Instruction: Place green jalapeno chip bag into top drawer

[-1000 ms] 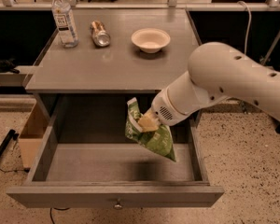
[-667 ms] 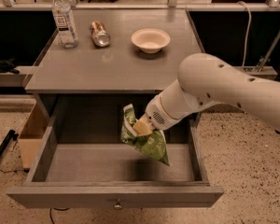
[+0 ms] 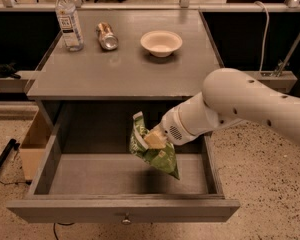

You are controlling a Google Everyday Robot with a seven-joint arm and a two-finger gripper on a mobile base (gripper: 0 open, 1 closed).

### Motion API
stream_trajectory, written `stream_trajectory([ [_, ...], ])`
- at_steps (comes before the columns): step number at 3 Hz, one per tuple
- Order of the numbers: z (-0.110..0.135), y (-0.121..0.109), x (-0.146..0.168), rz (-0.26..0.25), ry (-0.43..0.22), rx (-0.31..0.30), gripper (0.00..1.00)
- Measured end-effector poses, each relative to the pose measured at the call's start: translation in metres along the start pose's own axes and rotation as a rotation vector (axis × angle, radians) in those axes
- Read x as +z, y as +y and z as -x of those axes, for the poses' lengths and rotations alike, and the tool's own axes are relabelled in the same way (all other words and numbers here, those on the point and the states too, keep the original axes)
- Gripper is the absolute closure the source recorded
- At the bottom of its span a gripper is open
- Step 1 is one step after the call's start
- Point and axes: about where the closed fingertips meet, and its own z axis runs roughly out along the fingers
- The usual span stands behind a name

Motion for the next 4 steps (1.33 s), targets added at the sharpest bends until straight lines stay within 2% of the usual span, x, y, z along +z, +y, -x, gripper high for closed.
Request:
stream_trajectory([
  [1, 0.0, 0.0, 0.0, -0.001, 0.0, 0.0, 1.0],
  [3, 0.002, -0.024, 0.02, -0.028, 0.056, 0.002, 1.0],
  [4, 0.002, -0.024, 0.02, -0.028, 0.056, 0.002, 1.0],
])
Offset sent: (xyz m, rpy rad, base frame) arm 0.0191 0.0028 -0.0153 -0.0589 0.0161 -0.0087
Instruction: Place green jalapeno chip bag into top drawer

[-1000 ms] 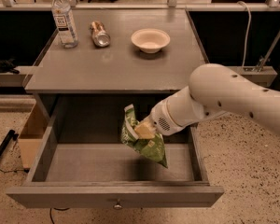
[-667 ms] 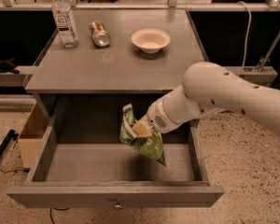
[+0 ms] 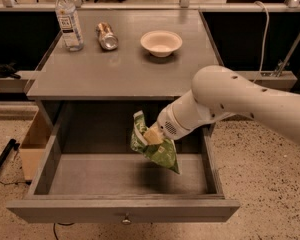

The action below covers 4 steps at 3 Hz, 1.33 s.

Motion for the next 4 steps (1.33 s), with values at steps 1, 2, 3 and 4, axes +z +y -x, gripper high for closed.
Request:
stream_trajectory([
  [1, -0.005, -0.005, 0.016, -0.001, 0.036, 0.013, 1.0],
  [2, -0.012, -0.009, 0.033, 0.006, 0.07, 0.03, 1.0],
  [3, -0.026, -0.011, 0.051, 0.02, 0.087, 0.061, 1.0],
  [4, -0.04, -0.009, 0.069, 0.037, 0.1, 0.082, 1.0],
])
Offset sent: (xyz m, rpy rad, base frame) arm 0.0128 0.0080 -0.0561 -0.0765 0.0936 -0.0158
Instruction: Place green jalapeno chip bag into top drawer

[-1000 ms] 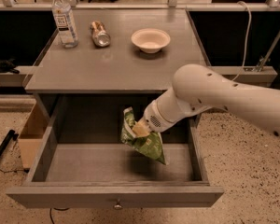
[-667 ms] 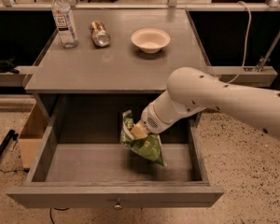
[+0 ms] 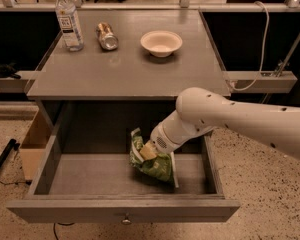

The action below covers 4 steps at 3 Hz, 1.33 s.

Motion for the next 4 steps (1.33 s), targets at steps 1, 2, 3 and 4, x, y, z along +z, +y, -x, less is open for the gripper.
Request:
stream_trajectory([
  [1, -0.0098, 0.0023, 0.0128, 0.012, 0.01, 0.01, 1.0],
  [2, -0.01, 0.0023, 0.0131, 0.012, 0.01, 0.01, 0.82],
  [3, -0.01, 0.0023, 0.0131, 0.012, 0.01, 0.01, 0.59],
  [4, -0.01, 0.0024, 0.0131, 0.012, 0.01, 0.01, 0.35],
])
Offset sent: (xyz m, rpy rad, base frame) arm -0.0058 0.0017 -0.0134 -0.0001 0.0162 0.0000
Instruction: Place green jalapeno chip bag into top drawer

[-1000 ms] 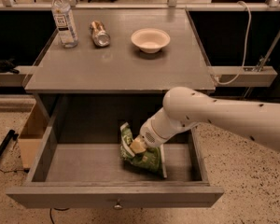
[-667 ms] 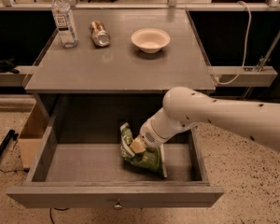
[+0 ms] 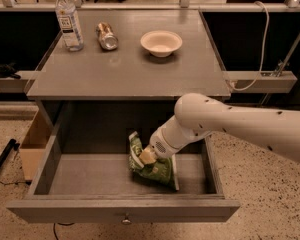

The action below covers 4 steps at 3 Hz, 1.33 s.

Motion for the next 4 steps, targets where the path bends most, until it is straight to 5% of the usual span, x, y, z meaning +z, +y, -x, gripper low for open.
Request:
stream_trajectory([
  [1, 0.0, 0.0, 0.0, 0.0, 0.0, 0.0, 0.04],
  [4, -0.003, 0.004, -0.027, -0.022, -0.007, 0.008, 0.0],
])
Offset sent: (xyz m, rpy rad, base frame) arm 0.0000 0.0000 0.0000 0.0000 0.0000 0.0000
